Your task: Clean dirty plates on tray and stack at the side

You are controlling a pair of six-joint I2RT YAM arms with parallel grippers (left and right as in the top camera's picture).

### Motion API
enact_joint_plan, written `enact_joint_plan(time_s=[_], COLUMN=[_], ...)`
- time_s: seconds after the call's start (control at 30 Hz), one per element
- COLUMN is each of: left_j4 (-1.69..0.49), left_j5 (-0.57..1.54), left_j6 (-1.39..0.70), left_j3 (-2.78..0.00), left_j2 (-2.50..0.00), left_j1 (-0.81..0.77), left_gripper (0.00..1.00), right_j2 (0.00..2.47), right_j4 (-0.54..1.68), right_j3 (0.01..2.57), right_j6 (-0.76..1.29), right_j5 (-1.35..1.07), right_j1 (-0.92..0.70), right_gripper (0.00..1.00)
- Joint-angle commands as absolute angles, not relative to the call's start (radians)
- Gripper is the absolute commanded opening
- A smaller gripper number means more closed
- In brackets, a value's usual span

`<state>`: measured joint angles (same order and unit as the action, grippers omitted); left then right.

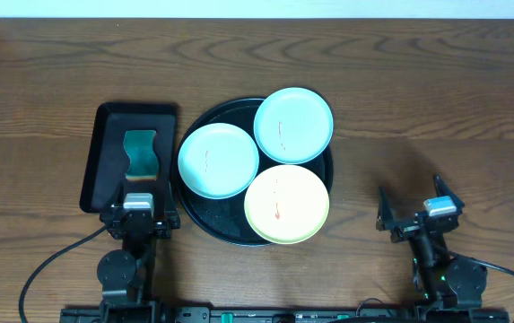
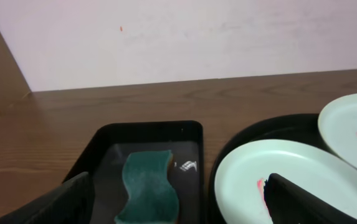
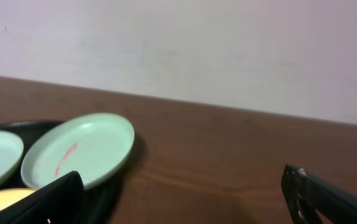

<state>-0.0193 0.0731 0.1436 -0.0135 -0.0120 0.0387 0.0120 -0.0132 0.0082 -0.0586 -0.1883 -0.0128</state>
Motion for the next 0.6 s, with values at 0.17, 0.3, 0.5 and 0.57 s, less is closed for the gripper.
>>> enact_joint_plan(time_s=[0.17, 0.3, 0.5, 0.57], left_j4=[-0.083, -0.151, -0.305, -0.359], left_j5=[0.105, 0.105, 0.125, 0.125], left_j6=[-0.015, -0.045, -0.065, -0.065], left_j3=[-0.054, -0.153, -0.381, -0.466], left_j2=[-0.038, -0.129, -0.355, -0.440], left_j1=[0.037, 0.037, 0.037, 0.037], left_gripper=[0.87, 0.87, 0.87, 0.87], right_j2=[0.017, 0.067, 0.245, 0.332], right_j4=[-0.068, -0.067, -0.053, -0.027], right_j3=[0.028, 0.091, 0.258, 0.329], right_j6=[0.007, 0.007, 0.007, 0.007], right_j5=[-0.306, -0.335, -0.372, -0.372], right_j1=[-0.020, -0.020, -0.020, -0.020], right_gripper=[0.99, 0.99, 0.99, 0.99])
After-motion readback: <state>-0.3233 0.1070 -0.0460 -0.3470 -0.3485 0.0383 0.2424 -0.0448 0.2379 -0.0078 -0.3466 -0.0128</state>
